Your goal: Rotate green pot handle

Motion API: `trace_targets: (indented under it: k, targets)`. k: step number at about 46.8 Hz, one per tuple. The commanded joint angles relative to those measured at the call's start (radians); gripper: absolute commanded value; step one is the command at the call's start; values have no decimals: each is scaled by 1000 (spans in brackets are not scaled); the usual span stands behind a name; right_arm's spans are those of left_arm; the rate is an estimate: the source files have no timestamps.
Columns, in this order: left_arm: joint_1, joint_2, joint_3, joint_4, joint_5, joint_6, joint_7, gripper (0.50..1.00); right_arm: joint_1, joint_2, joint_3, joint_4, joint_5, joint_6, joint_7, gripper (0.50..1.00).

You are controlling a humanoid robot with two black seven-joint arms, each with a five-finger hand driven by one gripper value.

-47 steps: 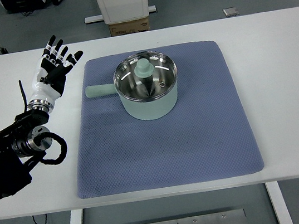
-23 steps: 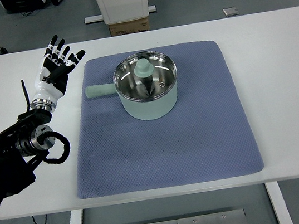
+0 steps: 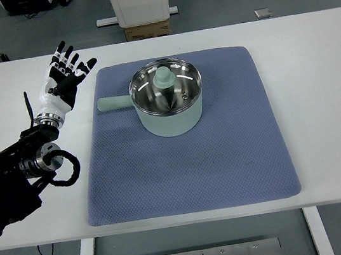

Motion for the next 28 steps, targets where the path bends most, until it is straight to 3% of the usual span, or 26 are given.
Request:
trace_targets:
  k: [1,28]
  targets:
    - [0,3,0,2,0,-9,0,1000,0,0,0,0,1,0,0,1000]
    - [8,-14,-17,6,3,-16,0,1000,0,0,0,0,-1,0,0,1000]
